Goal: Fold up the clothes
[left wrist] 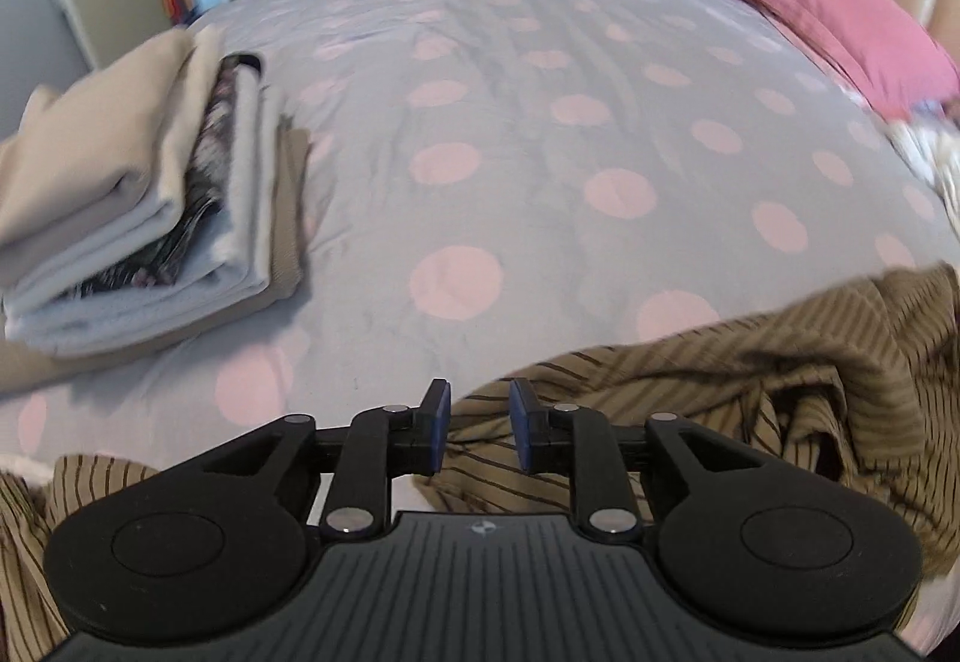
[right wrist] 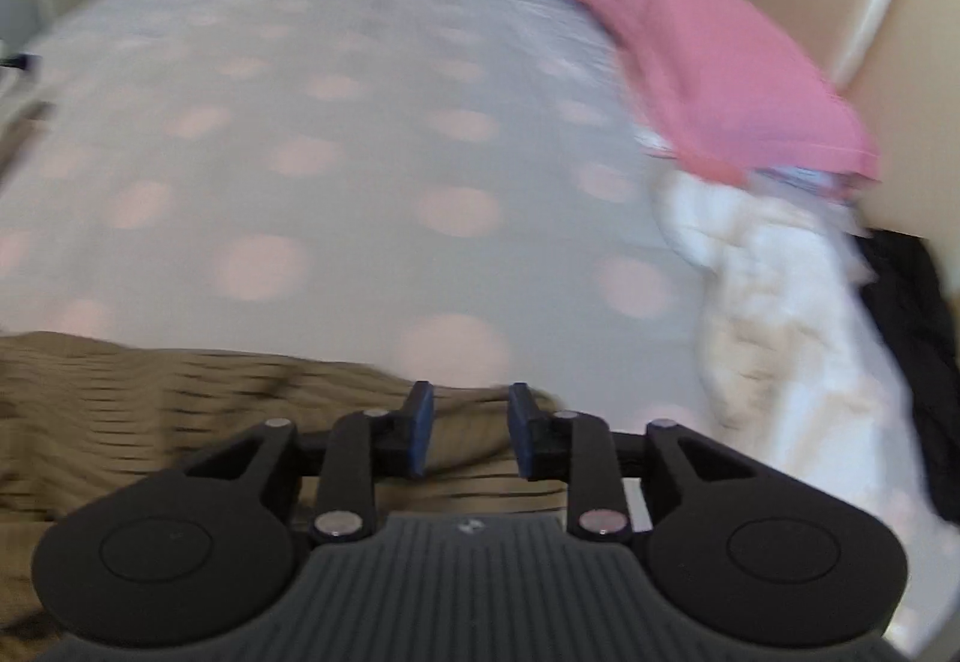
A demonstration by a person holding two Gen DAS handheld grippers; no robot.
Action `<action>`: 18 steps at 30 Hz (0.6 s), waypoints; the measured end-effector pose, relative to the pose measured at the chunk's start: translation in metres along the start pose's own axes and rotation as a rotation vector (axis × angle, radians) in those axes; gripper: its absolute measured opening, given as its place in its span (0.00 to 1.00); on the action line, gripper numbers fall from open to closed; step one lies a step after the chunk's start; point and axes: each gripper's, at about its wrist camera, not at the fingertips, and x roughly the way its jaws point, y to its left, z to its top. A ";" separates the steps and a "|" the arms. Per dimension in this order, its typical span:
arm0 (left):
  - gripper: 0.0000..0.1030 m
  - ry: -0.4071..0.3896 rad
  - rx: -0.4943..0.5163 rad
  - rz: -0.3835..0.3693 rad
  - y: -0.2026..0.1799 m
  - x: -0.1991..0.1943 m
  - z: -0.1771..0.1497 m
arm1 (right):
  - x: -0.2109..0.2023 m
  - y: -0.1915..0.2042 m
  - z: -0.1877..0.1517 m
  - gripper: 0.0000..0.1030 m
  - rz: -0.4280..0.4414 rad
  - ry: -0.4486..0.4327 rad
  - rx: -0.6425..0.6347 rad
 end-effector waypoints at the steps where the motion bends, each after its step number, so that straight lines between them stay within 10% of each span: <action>1: 0.22 0.003 0.011 -0.003 -0.004 0.000 0.000 | -0.002 0.009 0.001 0.30 0.042 0.003 -0.006; 7: 0.31 0.016 0.065 -0.030 -0.024 0.001 -0.002 | 0.000 0.062 -0.004 0.35 0.263 0.073 -0.059; 12: 0.48 0.029 0.088 -0.070 -0.037 0.005 -0.007 | 0.010 0.107 -0.019 0.59 0.397 0.162 -0.109; 18: 0.65 0.113 0.200 -0.201 -0.076 0.025 -0.023 | 0.048 0.133 -0.041 0.62 0.422 0.296 -0.200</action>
